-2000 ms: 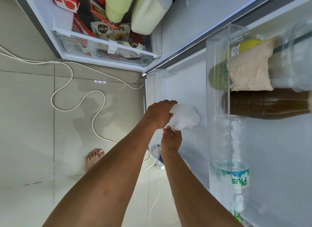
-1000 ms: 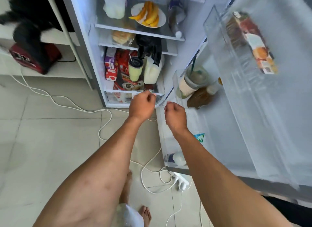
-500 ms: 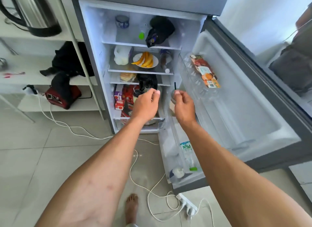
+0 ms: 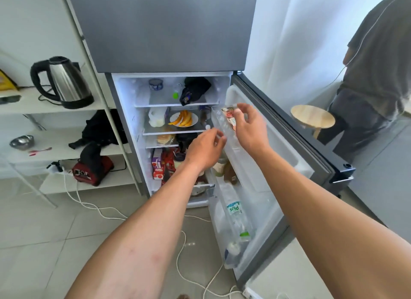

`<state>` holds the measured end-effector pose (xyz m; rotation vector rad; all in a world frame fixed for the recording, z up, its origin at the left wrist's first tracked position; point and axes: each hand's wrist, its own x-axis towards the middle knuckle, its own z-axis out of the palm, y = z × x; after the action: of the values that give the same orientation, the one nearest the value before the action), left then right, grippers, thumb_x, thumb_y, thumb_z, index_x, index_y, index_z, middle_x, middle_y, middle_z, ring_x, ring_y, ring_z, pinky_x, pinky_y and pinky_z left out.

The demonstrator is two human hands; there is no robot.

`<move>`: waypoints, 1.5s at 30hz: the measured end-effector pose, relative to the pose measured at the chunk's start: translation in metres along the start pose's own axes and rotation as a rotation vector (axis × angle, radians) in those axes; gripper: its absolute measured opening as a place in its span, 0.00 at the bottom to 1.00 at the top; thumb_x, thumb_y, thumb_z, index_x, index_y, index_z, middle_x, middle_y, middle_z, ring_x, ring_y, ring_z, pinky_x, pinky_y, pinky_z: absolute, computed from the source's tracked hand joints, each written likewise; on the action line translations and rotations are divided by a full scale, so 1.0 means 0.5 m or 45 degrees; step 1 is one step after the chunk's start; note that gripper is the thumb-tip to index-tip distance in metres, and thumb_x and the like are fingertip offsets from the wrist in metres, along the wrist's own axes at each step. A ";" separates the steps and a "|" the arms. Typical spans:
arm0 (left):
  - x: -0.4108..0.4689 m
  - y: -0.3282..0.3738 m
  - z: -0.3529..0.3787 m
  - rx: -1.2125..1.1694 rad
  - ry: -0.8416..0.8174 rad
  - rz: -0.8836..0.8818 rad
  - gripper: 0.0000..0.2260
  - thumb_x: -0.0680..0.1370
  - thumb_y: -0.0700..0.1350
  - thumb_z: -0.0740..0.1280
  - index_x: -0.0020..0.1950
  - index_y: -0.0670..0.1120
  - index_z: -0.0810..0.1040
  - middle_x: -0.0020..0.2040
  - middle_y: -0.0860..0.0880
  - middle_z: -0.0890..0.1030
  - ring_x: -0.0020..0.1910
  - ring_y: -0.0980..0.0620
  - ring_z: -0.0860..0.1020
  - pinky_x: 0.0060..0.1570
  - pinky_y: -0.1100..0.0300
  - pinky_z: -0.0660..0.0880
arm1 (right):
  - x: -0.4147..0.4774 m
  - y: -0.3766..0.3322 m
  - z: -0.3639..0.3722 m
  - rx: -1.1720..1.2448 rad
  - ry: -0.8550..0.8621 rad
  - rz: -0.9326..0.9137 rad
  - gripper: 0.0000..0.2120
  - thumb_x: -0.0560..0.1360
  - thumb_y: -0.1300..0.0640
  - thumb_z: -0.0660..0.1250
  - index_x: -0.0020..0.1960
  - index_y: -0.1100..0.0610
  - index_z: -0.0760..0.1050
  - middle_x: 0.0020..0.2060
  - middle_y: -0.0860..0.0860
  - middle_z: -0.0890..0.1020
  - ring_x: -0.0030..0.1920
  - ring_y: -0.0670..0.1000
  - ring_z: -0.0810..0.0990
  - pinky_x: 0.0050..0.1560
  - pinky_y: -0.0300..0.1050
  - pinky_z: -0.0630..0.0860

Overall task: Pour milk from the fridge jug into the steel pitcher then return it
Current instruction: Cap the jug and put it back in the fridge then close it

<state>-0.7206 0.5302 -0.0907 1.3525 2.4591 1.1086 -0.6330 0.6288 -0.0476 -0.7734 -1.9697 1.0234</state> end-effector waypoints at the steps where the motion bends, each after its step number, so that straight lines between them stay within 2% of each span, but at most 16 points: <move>1: -0.003 0.013 0.005 0.013 -0.027 0.018 0.14 0.83 0.54 0.58 0.60 0.48 0.77 0.58 0.50 0.79 0.55 0.49 0.78 0.55 0.49 0.76 | -0.001 -0.002 -0.016 -0.084 0.011 -0.024 0.17 0.80 0.50 0.58 0.65 0.56 0.74 0.61 0.52 0.78 0.64 0.51 0.72 0.68 0.52 0.68; 3: -0.013 0.038 0.021 0.055 -0.091 0.080 0.16 0.83 0.56 0.56 0.60 0.48 0.77 0.58 0.48 0.78 0.57 0.47 0.78 0.57 0.48 0.75 | -0.006 -0.002 -0.052 -0.352 0.050 -0.062 0.18 0.81 0.51 0.56 0.68 0.55 0.71 0.66 0.53 0.74 0.72 0.54 0.63 0.74 0.54 0.57; 5: -0.027 0.050 0.043 0.115 -0.185 0.129 0.18 0.83 0.58 0.56 0.63 0.49 0.77 0.61 0.47 0.77 0.61 0.47 0.75 0.61 0.47 0.73 | -0.012 0.003 -0.083 -0.578 0.068 -0.037 0.20 0.81 0.51 0.54 0.72 0.53 0.66 0.71 0.53 0.69 0.77 0.55 0.53 0.76 0.60 0.44; 6: -0.036 0.054 0.055 0.152 -0.231 0.150 0.19 0.83 0.59 0.56 0.64 0.50 0.78 0.63 0.48 0.77 0.64 0.47 0.74 0.63 0.48 0.71 | -0.013 0.007 -0.096 -0.650 0.059 -0.001 0.22 0.81 0.50 0.53 0.74 0.52 0.63 0.73 0.53 0.67 0.78 0.56 0.50 0.75 0.62 0.40; 8: -0.055 0.061 0.080 0.214 -0.298 0.198 0.19 0.83 0.59 0.57 0.64 0.51 0.79 0.65 0.49 0.77 0.67 0.48 0.71 0.66 0.49 0.69 | -0.019 0.012 -0.120 -0.738 0.026 0.080 0.26 0.81 0.48 0.52 0.77 0.53 0.56 0.74 0.55 0.64 0.78 0.59 0.47 0.74 0.64 0.38; 10: -0.072 0.069 0.099 0.279 -0.339 0.226 0.21 0.83 0.60 0.54 0.65 0.53 0.79 0.66 0.50 0.77 0.68 0.47 0.69 0.66 0.46 0.68 | -0.022 0.011 -0.133 -0.747 -0.010 0.135 0.29 0.81 0.47 0.52 0.79 0.53 0.50 0.75 0.58 0.63 0.77 0.64 0.49 0.75 0.62 0.41; 13: -0.086 0.077 0.114 0.361 -0.373 0.196 0.24 0.83 0.62 0.50 0.66 0.52 0.78 0.66 0.48 0.77 0.69 0.46 0.66 0.67 0.47 0.66 | -0.021 0.005 -0.142 -0.782 -0.035 0.157 0.31 0.80 0.43 0.51 0.79 0.53 0.47 0.74 0.60 0.64 0.75 0.65 0.55 0.74 0.62 0.49; 17: -0.095 0.069 0.116 0.488 -0.386 0.224 0.21 0.82 0.60 0.55 0.63 0.50 0.79 0.68 0.50 0.74 0.69 0.47 0.67 0.66 0.49 0.66 | -0.024 -0.003 -0.165 -0.873 -0.069 0.134 0.30 0.80 0.43 0.52 0.77 0.55 0.52 0.69 0.63 0.68 0.70 0.64 0.65 0.70 0.60 0.60; 22: -0.108 0.050 0.117 0.448 -0.300 0.203 0.17 0.82 0.55 0.58 0.60 0.46 0.79 0.68 0.50 0.74 0.69 0.47 0.68 0.66 0.51 0.66 | -0.033 -0.016 -0.187 -0.971 -0.152 0.143 0.27 0.80 0.45 0.54 0.74 0.57 0.58 0.68 0.58 0.70 0.63 0.64 0.74 0.61 0.58 0.70; 27: -0.110 0.021 0.077 0.477 -0.357 0.189 0.15 0.82 0.53 0.58 0.60 0.47 0.79 0.69 0.52 0.73 0.69 0.49 0.67 0.64 0.51 0.65 | -0.040 -0.031 -0.194 -0.959 -0.250 0.055 0.21 0.79 0.52 0.57 0.69 0.59 0.63 0.65 0.57 0.74 0.61 0.63 0.75 0.53 0.52 0.71; 32: -0.105 -0.015 0.019 0.512 -0.394 0.108 0.13 0.81 0.50 0.59 0.60 0.49 0.79 0.71 0.53 0.72 0.70 0.49 0.68 0.67 0.48 0.69 | -0.044 -0.047 -0.179 -0.736 -0.291 -0.014 0.26 0.77 0.52 0.59 0.74 0.56 0.63 0.66 0.53 0.76 0.64 0.58 0.74 0.61 0.50 0.71; 35: -0.103 -0.039 -0.015 0.552 -0.368 0.059 0.11 0.80 0.49 0.60 0.59 0.51 0.78 0.72 0.55 0.71 0.70 0.50 0.69 0.65 0.48 0.70 | -0.054 -0.040 -0.154 -0.580 -0.313 -0.034 0.24 0.77 0.54 0.58 0.72 0.57 0.65 0.66 0.54 0.74 0.63 0.56 0.74 0.63 0.50 0.70; 38: -0.105 -0.068 -0.045 0.623 -0.319 0.078 0.10 0.80 0.48 0.60 0.57 0.51 0.79 0.71 0.55 0.72 0.69 0.51 0.70 0.64 0.50 0.71 | -0.060 -0.031 -0.117 -0.448 -0.253 0.036 0.18 0.77 0.53 0.58 0.65 0.59 0.69 0.61 0.55 0.73 0.61 0.57 0.73 0.62 0.53 0.70; 41: -0.113 -0.095 -0.068 0.609 -0.292 0.046 0.10 0.81 0.48 0.60 0.57 0.50 0.79 0.70 0.54 0.73 0.69 0.51 0.70 0.63 0.51 0.71 | -0.060 -0.028 -0.082 -0.379 -0.281 0.005 0.08 0.77 0.53 0.59 0.51 0.58 0.70 0.50 0.54 0.76 0.50 0.55 0.74 0.48 0.48 0.69; 43: -0.115 -0.114 -0.084 0.607 -0.262 0.030 0.09 0.81 0.48 0.59 0.56 0.51 0.78 0.66 0.54 0.75 0.66 0.51 0.71 0.60 0.53 0.72 | -0.060 -0.024 -0.060 -0.394 -0.307 -0.078 0.10 0.78 0.49 0.59 0.45 0.56 0.69 0.45 0.53 0.76 0.45 0.54 0.73 0.43 0.46 0.66; 45: -0.112 -0.132 -0.105 0.620 -0.228 0.029 0.08 0.81 0.48 0.59 0.53 0.50 0.78 0.59 0.54 0.77 0.61 0.51 0.74 0.53 0.55 0.72 | -0.060 -0.016 -0.038 -0.400 -0.334 -0.152 0.15 0.79 0.44 0.58 0.44 0.55 0.69 0.43 0.51 0.76 0.44 0.53 0.73 0.42 0.46 0.66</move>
<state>-0.7552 0.4366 -0.1084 1.5162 2.6796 0.3714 -0.6025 0.6088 -0.0441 -0.7034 -2.4113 0.7851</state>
